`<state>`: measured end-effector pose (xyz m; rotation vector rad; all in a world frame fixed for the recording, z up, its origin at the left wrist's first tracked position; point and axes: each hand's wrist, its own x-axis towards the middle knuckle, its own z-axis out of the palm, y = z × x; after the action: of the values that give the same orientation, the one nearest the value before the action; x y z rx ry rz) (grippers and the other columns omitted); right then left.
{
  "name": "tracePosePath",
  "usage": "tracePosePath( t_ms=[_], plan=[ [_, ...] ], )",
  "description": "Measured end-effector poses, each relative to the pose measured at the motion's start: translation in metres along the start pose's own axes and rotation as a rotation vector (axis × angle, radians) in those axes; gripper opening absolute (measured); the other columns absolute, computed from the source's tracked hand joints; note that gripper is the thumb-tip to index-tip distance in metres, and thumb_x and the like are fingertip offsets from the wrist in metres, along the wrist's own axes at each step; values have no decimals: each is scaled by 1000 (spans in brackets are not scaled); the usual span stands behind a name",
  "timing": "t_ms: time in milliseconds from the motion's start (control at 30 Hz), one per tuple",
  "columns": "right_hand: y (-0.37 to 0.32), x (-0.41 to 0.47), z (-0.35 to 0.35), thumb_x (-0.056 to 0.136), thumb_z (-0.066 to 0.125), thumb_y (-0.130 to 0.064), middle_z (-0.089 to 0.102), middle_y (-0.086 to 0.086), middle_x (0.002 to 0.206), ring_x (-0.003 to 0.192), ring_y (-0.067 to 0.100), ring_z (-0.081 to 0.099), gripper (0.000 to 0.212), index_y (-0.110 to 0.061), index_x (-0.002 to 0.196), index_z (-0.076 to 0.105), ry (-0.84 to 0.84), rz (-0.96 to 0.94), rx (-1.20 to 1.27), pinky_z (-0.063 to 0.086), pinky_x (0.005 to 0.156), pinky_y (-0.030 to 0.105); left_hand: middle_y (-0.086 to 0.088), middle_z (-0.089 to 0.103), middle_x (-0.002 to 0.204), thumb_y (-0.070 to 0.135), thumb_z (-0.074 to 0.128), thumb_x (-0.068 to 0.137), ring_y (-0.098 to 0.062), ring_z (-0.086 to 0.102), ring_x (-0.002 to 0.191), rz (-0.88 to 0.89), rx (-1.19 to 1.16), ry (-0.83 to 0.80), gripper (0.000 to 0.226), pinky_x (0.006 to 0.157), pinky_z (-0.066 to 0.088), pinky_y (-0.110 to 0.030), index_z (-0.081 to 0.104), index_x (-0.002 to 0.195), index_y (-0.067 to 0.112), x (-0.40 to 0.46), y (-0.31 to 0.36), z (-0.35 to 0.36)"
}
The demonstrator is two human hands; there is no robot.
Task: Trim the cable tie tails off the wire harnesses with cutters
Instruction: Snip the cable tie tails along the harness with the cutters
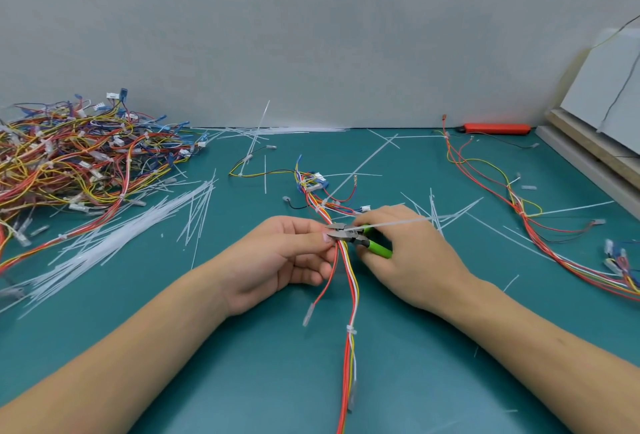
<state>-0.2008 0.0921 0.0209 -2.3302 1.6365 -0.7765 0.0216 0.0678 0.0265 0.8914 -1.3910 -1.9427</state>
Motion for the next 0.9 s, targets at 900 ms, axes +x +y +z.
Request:
tracePosePath(
  t_ms=[900],
  plan=[
    [3,3,2,84,57,-31,60,-8,81,86,21,54,10,-24,84,65,7,-31,12,49,79,42,-11,66,83,20,69,90,-15,64,65,11,29,4,13,61,56,-23,68,89,7,0,-1,1]
  ],
)
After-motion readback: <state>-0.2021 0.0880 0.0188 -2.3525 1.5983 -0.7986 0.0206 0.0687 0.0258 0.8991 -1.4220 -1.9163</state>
